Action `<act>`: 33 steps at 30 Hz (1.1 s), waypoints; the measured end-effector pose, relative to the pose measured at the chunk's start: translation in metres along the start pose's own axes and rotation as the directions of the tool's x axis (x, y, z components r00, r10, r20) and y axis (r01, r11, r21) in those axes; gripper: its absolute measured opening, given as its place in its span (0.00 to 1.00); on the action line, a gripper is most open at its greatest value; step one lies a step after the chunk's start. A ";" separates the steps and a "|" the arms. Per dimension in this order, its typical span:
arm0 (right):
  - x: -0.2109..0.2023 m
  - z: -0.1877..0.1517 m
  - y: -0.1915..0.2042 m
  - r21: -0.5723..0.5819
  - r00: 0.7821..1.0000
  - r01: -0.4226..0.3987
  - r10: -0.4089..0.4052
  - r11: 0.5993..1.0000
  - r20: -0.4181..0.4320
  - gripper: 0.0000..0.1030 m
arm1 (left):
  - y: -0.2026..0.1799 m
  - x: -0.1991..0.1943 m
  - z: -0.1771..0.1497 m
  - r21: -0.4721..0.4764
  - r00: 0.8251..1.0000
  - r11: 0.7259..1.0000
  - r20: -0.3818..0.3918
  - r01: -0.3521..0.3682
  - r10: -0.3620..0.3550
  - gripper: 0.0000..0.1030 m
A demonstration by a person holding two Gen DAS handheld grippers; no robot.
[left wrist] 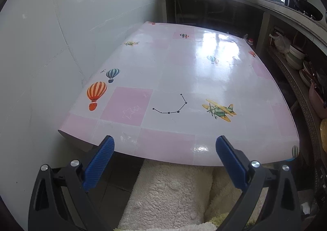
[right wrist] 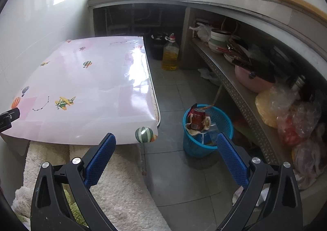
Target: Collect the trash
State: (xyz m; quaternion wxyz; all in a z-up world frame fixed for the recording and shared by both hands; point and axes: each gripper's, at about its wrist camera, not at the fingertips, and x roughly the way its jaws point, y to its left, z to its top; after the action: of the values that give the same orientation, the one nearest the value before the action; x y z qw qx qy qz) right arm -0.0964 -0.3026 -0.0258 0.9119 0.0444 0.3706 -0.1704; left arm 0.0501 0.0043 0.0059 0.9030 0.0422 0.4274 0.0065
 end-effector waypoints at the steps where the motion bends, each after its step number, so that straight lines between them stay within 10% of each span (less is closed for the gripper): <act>1: 0.000 -0.001 -0.001 0.003 1.000 -0.001 0.001 1.000 -0.003 0.92 | -0.002 0.000 0.000 0.009 1.000 1.000 -0.001 0.000 0.000 0.95; 33: -0.004 0.000 -0.005 0.011 1.000 -0.007 0.007 1.000 0.004 0.92 | -0.012 0.000 0.000 0.061 1.000 0.998 -0.020 0.023 -0.022 0.95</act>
State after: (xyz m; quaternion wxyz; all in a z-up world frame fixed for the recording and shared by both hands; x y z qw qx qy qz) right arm -0.1011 -0.3064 -0.0223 0.9130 0.0501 0.3678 -0.1695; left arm 0.0495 -0.0078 0.0046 0.8971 0.0651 0.4367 -0.0162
